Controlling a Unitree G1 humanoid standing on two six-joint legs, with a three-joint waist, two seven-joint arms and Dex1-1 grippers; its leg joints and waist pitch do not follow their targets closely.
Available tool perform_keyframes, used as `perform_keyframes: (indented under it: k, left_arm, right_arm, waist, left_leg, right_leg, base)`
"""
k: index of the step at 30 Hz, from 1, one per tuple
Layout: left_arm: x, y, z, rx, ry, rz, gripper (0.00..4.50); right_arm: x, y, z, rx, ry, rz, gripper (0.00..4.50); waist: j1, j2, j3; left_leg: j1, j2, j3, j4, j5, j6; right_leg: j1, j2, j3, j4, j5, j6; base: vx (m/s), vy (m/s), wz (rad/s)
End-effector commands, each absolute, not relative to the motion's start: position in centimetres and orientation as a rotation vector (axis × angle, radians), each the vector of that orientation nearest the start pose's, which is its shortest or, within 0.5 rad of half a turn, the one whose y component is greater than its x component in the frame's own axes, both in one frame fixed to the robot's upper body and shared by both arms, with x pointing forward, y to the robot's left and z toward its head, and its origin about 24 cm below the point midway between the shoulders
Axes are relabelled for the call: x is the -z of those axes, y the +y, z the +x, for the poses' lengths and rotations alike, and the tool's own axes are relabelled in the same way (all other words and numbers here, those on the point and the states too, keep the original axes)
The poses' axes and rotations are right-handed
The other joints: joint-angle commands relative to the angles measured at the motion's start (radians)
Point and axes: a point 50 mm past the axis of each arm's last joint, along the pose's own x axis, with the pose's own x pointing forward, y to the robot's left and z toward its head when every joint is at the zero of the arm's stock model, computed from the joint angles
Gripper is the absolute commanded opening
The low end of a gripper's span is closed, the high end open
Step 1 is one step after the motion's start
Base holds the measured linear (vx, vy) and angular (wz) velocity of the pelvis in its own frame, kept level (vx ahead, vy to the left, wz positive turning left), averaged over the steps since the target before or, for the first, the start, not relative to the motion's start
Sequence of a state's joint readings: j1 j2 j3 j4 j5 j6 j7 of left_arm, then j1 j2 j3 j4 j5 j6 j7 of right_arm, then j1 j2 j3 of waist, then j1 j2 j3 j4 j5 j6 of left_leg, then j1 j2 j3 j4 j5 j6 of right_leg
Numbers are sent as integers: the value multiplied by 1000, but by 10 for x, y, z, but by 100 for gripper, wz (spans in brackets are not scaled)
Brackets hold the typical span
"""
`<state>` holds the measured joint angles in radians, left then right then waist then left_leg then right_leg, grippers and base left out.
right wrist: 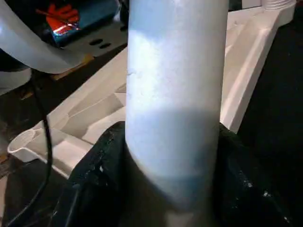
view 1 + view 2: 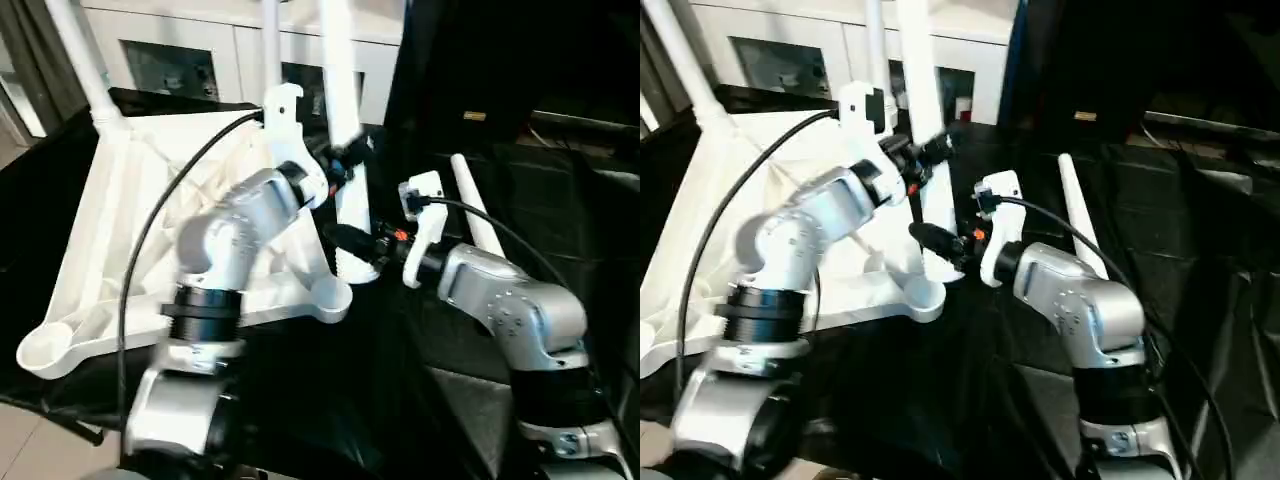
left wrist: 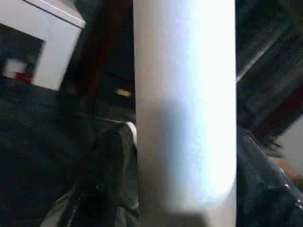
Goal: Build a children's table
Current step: Insert table leg to table base
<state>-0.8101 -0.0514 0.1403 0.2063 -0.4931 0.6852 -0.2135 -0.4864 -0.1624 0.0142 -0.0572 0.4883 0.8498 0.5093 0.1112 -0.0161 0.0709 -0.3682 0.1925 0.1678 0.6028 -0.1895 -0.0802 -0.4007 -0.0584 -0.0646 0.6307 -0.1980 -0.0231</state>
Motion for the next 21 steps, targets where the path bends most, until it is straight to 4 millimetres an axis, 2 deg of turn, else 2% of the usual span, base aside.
perform_keyframes:
  k: [1, 2, 4, 6, 10, 12, 14, 15, 17, 21]
  left_arm:
    - [-184, 64, 356, 569, 79, -450, 248]
    - [-185, 67, 358, 543, 68, -446, 248]
    - [-187, 70, 359, 535, 55, -445, 205]
    - [-190, 70, 358, 547, 43, -449, 212]
    - [-191, 66, 353, 631, 32, -461, 193]
    - [-193, 63, 350, 696, 31, -476, 193]
    - [-194, 62, 347, 735, 29, -483, 192]
    - [-198, 59, 343, 833, 28, -498, 191]
    - [-200, 58, 341, 890, 28, -511, 190]
    - [-209, 59, 333, 1096, 37, -539, 190]
  right_arm:
    - [-133, -89, 306, -880, 249, 247, 199]
    - [-134, -89, 307, -880, 248, 242, 199]
    - [-134, -89, 310, -872, 245, 227, 199]
    - [-134, -89, 311, -865, 243, 221, 199]
    - [-135, -90, 311, -878, 233, 198, 199]
    - [-135, -91, 310, -907, 241, 249, 268]
    - [-136, -92, 310, -924, 246, 274, 270]
    - [-139, -97, 309, -964, 254, 280, 287]
    - [-140, -100, 308, -997, 263, 284, 300]
    - [-143, -114, 302, -1105, 305, 305, 314]
  waist:
    - [-1, -5, -83]
    - [-1, -10, -83]
    - [-2, -6, -83]
    - [-3, -7, -82]
    - [-2, -9, -82]
    - [-1, -8, -82]
    - [0, -8, -82]
    - [1, -11, -82]
    - [4, -7, -83]
    - [5, -13, -81]
  left_leg:
    - [4, 29, -8, -59, -44, 11]
    - [1, 27, -7, -58, -40, 14]
    - [4, 29, -8, -59, -42, 16]
    - [3, 27, -6, -58, -43, 15]
    - [3, 27, -6, -58, -39, 19]
    - [3, 28, -5, -58, -40, 20]
    - [3, 27, -5, -58, -43, 24]
    - [4, 27, -5, -58, -39, 29]
    - [6, 27, -4, -57, -38, 29]
    - [2, 26, -3, -57, -43, 35]
  right_leg:
    - [71, -75, 53, -71, -51, -174]
    - [72, -76, 53, -71, -54, -172]
    - [68, -75, 52, -73, -66, -167]
    - [68, -75, 54, -73, -69, -160]
    - [67, -75, 53, -72, -66, -164]
    - [66, -75, 53, -72, -66, -165]
    - [67, -76, 53, -71, -69, -167]
    - [67, -75, 53, -71, -65, -170]
    - [65, -74, 53, -69, -65, -178]
    - [68, -74, 52, -70, -73, -182]
  base:
    - [0, 0, 0]
    - [0, 0, 0]
    - [0, 0, 0]
    - [0, 0, 0]
    - [0, 0, 0]
    - [0, 0, 0]
    - [0, 0, 0]
    - [0, 0, 0]
    - [0, 0, 0]
    - [0, 0, 0]
